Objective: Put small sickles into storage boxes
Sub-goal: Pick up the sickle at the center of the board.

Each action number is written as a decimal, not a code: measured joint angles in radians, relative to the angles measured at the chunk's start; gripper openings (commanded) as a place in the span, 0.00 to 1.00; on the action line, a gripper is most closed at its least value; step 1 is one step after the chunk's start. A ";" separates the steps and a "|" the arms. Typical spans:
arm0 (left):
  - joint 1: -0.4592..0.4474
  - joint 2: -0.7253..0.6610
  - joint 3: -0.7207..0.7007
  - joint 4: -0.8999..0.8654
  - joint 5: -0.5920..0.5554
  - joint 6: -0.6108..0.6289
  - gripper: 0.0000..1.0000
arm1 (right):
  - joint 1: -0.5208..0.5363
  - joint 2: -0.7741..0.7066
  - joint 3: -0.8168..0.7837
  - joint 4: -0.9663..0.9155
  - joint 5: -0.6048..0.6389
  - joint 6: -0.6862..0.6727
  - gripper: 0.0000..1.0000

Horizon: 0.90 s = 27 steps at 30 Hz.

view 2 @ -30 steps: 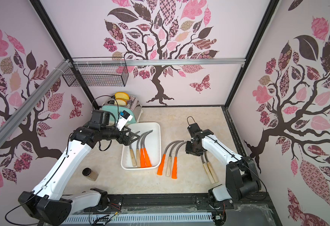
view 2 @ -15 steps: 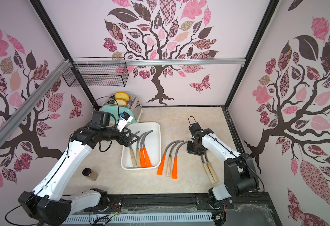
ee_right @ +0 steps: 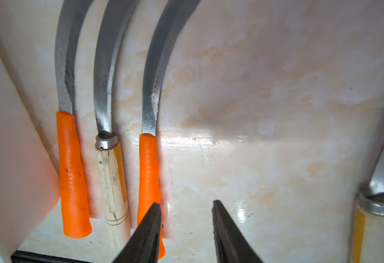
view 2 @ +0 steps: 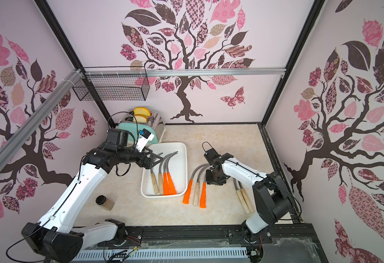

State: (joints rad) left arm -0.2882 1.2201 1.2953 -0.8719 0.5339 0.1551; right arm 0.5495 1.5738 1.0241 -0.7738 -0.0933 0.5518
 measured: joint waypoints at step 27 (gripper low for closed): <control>-0.006 0.013 -0.056 -0.094 0.118 0.113 0.94 | 0.090 0.043 -0.023 0.076 0.002 0.074 0.43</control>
State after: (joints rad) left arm -0.2943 1.2335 1.2388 -0.9661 0.6518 0.2676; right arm 0.6395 1.6165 1.0012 -0.6983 -0.0917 0.6262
